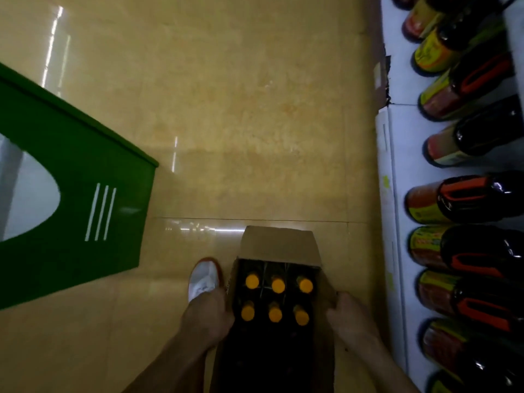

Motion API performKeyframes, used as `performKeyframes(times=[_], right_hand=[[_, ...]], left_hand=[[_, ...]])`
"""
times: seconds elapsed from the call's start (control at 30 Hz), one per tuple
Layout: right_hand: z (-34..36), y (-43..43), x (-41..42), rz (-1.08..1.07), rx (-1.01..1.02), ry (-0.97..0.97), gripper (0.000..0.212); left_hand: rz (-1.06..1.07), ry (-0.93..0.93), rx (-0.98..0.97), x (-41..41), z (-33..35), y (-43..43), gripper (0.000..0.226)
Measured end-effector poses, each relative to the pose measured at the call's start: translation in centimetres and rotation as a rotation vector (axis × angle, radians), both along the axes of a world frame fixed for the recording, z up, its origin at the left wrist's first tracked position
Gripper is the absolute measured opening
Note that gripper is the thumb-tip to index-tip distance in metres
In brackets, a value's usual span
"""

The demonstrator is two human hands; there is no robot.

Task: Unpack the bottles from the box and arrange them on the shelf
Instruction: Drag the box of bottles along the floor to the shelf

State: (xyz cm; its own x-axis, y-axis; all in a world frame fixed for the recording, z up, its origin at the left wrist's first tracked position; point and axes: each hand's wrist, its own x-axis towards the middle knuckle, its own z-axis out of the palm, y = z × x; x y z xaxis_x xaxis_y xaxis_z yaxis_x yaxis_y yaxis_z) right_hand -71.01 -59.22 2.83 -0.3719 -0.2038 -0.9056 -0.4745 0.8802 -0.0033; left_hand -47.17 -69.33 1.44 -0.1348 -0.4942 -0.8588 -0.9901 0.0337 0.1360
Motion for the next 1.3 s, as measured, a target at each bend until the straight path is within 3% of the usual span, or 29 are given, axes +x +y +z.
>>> performKeyframes(times=[0.07, 0.27, 0.47, 0.8, 1.0, 1.13, 1.23, 1.3], right_hand=[[0.3, -2.4, -0.6, -0.019, -0.038, 0.022, 0.02], [-0.3, -7.9, -1.9, -0.053, -0.043, 0.032, 0.035], [-0.9, -12.4, -4.3, -0.026, -0.064, 0.011, 0.018], [-1.4, -17.5, -9.2, 0.072, -0.061, -0.026, 0.023], [0.2, -23.3, -12.8, 0.042, -0.122, -0.094, 0.017], [-0.1, -27.3, -14.2, 0.056, -0.167, -0.052, 0.022], [-0.6, -29.9, -15.1, 0.057, -0.171, -0.006, 0.034], [-0.7, -31.7, -15.5, 0.06, -0.169, 0.022, 0.031]], left_hand=[[-0.014, 0.053, 0.003, -0.7, -0.6, -1.8, 0.039], [0.029, 0.093, 0.065, -2.2, -1.7, -7.4, 0.023], [0.015, 0.059, 0.102, -4.2, -1.0, -11.6, 0.017], [0.04, 0.089, 0.072, -8.3, 1.4, -17.0, 0.013], [0.161, 0.111, 0.137, -11.3, 2.4, -22.2, 0.016], [0.15, 0.157, 0.083, -12.6, 1.8, -26.1, 0.06], [0.147, 0.161, 0.069, -13.1, 1.2, -29.0, 0.057], [0.134, 0.148, 0.046, -13.5, 1.0, -30.7, 0.042]])
